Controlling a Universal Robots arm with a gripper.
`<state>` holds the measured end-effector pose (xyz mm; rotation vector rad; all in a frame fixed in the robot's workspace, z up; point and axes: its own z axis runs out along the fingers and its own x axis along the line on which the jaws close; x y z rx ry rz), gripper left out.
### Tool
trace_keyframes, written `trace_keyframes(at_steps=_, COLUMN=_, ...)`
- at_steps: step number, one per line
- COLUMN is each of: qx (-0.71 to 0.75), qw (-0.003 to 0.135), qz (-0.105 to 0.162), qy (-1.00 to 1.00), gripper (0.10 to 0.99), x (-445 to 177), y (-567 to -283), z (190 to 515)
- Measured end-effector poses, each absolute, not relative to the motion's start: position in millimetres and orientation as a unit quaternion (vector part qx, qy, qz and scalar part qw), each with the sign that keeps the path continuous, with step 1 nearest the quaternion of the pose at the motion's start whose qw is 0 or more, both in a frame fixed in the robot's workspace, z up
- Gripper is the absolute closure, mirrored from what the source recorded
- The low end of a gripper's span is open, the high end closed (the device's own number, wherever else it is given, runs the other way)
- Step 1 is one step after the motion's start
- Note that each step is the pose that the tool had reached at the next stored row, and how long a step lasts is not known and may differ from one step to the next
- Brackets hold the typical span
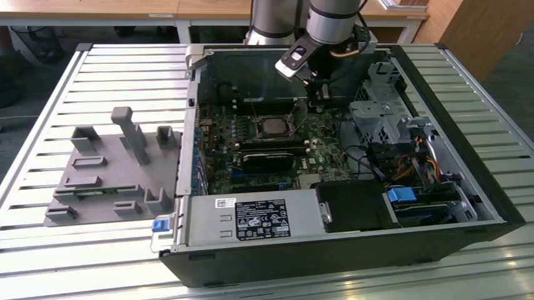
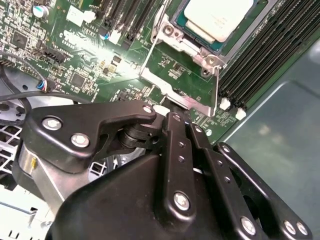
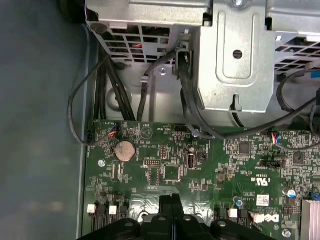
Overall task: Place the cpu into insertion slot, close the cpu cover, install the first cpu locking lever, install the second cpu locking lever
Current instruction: 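Close the cpu cover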
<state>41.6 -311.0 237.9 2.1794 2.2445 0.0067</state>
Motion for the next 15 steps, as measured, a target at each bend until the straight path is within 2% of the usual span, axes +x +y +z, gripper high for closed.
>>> trace_keyframes(at_steps=15, qx=0.697, qw=0.007, qz=0.002, qy=0.717, gripper=0.980, x=20.4, y=-311.0, z=236.9)
